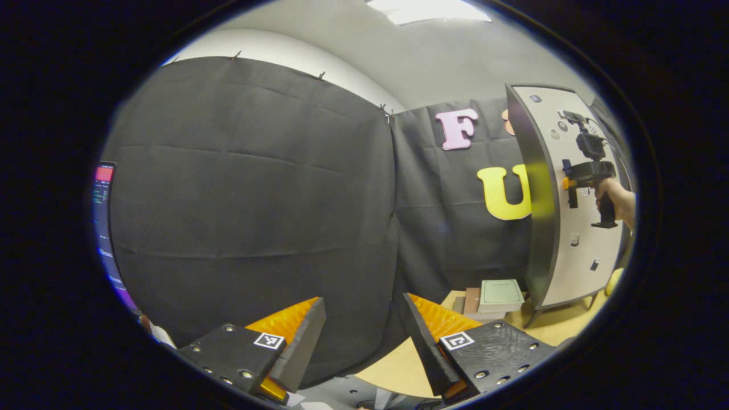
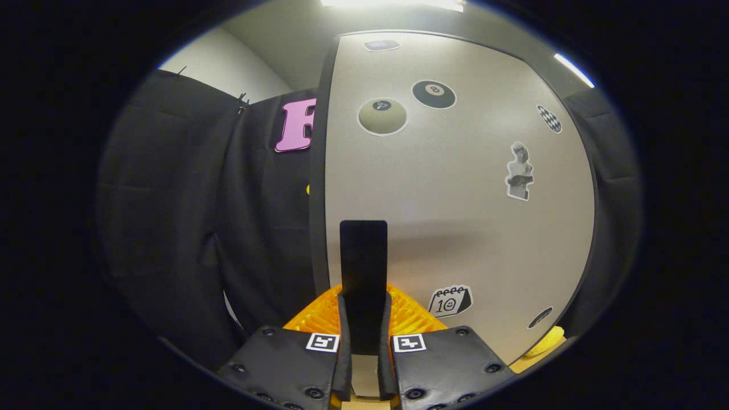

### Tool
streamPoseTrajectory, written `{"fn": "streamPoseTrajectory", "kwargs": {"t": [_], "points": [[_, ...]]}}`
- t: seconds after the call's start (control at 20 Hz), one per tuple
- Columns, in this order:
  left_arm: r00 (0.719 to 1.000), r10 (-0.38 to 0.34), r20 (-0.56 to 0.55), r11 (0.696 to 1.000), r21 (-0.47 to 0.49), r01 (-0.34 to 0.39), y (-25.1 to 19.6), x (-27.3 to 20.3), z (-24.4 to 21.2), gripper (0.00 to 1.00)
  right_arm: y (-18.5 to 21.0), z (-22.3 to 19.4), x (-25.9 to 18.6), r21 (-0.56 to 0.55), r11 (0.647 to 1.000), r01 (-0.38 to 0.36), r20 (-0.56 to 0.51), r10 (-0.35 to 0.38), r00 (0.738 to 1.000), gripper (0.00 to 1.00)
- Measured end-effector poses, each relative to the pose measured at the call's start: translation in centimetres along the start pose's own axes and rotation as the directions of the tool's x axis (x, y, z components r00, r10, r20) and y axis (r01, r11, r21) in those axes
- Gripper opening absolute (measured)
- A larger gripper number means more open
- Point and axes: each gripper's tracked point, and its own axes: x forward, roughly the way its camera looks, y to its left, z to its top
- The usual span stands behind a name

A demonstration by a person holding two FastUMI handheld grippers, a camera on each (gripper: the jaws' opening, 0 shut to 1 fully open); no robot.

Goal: Open the cabinet door with the right hand, grasp the bottle in the cabinet with the left hand and place it on the coaster, then close the cabinet door with the right hand.

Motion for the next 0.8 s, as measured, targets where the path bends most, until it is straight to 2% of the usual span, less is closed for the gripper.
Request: {"fn": "streamPoseTrajectory", "kwargs": {"t": [0.2,0.35,0.55,0.6,0.65,0.8], "points": [[0.999,-0.039,0.002,0.999,-0.011,0.039,-1.4,1.6,-0.2,0.82,0.8,0.5,-3.1,0.022,0.996,-0.086,-0.027,0.087,0.996,0.20],[0.997,-0.081,0.011,0.997,-0.016,0.081,-2.6,2.6,0.0,0.86,0.2,0.6,-6.2,0.031,0.990,-0.135,-0.043,0.136,0.990,0.20],[0.985,-0.173,0.018,0.984,-0.024,0.174,-5.8,4.1,-0.3,0.82,-1.6,0.4,-9.9,0.076,0.982,-0.173,-0.065,0.178,0.982,0.20],[0.980,-0.200,0.019,0.979,-0.026,0.201,-6.8,4.3,-0.4,0.82,-1.6,0.4,-10.4,0.074,0.981,-0.179,-0.068,0.184,0.981,0.18],[0.973,-0.229,0.018,0.973,-0.029,0.230,-8.1,4.6,-0.4,0.84,-1.8,0.4,-10.9,0.070,0.980,-0.185,-0.073,0.190,0.979,0.20],[0.953,-0.301,0.026,0.953,-0.022,0.301,-12.0,4.9,0.6,0.82,-2.1,0.6,-13.3,0.095,0.972,-0.214,-0.083,0.222,0.972,0.20]]}}
